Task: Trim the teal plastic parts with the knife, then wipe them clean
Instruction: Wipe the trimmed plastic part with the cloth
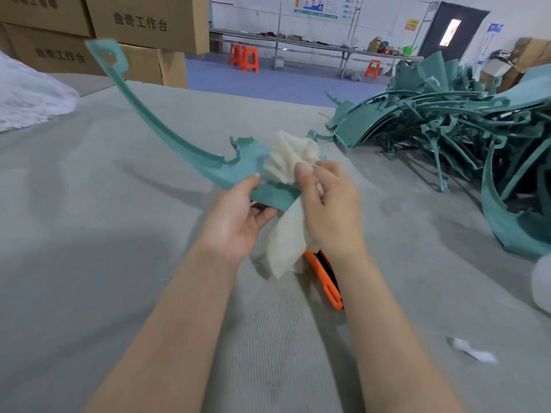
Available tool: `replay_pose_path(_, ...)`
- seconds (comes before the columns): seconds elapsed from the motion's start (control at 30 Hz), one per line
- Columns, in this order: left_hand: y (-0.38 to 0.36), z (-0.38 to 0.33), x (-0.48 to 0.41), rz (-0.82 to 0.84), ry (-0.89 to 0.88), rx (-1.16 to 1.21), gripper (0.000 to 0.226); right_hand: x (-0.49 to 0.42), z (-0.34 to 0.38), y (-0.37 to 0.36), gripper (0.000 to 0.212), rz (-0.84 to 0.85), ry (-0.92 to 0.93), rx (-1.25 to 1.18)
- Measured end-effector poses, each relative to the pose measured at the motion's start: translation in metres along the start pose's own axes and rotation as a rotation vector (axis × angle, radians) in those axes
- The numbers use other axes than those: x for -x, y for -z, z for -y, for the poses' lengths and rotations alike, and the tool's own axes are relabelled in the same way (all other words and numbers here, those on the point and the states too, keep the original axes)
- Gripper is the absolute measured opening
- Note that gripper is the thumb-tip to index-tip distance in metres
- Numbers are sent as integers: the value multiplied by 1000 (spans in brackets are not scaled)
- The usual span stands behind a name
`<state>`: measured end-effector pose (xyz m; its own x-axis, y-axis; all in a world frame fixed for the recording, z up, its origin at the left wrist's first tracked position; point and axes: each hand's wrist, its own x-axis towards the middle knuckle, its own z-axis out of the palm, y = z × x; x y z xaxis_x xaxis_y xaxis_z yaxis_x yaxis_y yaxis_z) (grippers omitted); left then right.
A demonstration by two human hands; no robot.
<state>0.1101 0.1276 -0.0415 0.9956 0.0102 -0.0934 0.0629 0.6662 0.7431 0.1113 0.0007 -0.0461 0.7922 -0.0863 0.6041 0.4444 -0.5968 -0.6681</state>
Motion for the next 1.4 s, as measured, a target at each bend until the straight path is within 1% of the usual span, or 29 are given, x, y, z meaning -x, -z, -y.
replay_pose_path(0.03, 1, 0, -1, 1, -13, -33, 17, -2, -4, 3, 37, -111, -45, -12)
replay_pose_path(0.07, 1, 0, -1, 3, -22, -54, 16, -6, -8, 7, 38, -216, -135, -53)
replay_pose_path(0.13, 1, 0, -1, 20, -27, -68, 16, -14, -21, 18, 37, -403, -409, -220)
replay_pose_path(0.2, 1, 1, -1, 46, -40, -98, 16, -18, -34, 27, 36, -512, -647, -376)
replay_pose_path(0.23, 0, 1, 0, 63, -51, -123, 16, -18, -36, 29, 37, -527, -714, -407)
replay_pose_path(0.3, -2, 2, 2, 108, -73, -168, 17, -17, -38, 25, 38, -489, -789, -387)
replay_pose_path(0.37, -5, 3, 5, 145, -98, -196, 18, -17, -33, 18, 45, -387, -873, -486)
replay_pose_path(0.4, -6, 3, 5, 155, -110, -201, 18, -17, -30, 17, 49, -315, -929, -626)
replay_pose_path(0.43, -6, 3, 6, 159, -124, -200, 19, -18, -27, 17, 49, -247, -970, -802)
replay_pose_path(0.47, -7, 2, 7, 162, -137, -194, 19, -19, -25, 19, 42, -205, -992, -913)
replay_pose_path(0.5, -7, 1, 7, 164, -149, -181, 20, -20, -23, 21, 31, -160, -984, -981)
replay_pose_path(0.53, -7, 1, 7, 166, -159, -157, 20, -19, -22, 23, 22, -129, -965, -987)
replay_pose_path(0.6, -7, -1, 8, 182, -168, -77, 22, -18, -23, 26, 4, -145, -916, -938)
replay_pose_path(0.67, -7, -3, 8, 203, -149, 28, 23, -18, -27, 29, 8, -198, -848, -840)
replay_pose_path(0.77, -5, -6, 8, 247, -79, 181, 22, -17, -36, 27, 30, -221, -785, -437)
replay_pose_path(0.87, -3, -8, 8, 322, -40, 222, 22, -17, -39, 30, 37, -281, -686, -203)
replay_pose_path(0.93, -2, -7, 9, 352, -23, 174, 23, -17, -37, 31, 35, -306, -624, -163)
replay_pose_path(1.03, -4, -4, 10, 364, -1, 71, 29, -17, -34, 28, 15, -283, -603, -238)
replay_pose_path(1.1, -5, -2, 10, 372, 14, 0, 32, -18, -36, 23, 20, -263, -628, -263)
replay_pose_path(1.13, -5, 0, 9, 370, 13, -44, 29, -18, -35, 22, 18, -273, -643, -269)
replay_pose_path(1.17, -6, 2, 10, 359, 5, -92, 24, -19, -34, 22, 14, -299, -686, -312)
replay_pose_path(1.2, -7, 5, 9, 337, -11, -143, 21, -20, -32, 24, 17, -324, -756, -421)
replay_pose_path(1.23, -8, 8, 9, 309, -35, -195, 20, -22, -30, 27, 31, -319, -840, -637)
replay_pose_path(1.27, -8, 11, 8, 277, -66, -243, 19, -22, -27, 30, 46, -284, -892, -932)
replay_pose_path(1.3, -9, 13, 7, 247, -99, -279, 18, -23, -25, 32, 54, -263, -889, -1194)
replay_pose_path(1.33, -10, 16, 7, 220, -131, -301, 17, -22, -22, 34, 56, -234, -860, -1367)
replay_pose_path(1.37, -11, 18, 7, 198, -158, -307, 17, -21, -20, 33, 52, -212, -826, -1430)
replay_pose_path(1.4, -12, 20, 7, 176, -184, -306, 17, -20, -17, 32, 46, -192, -812, -1411)
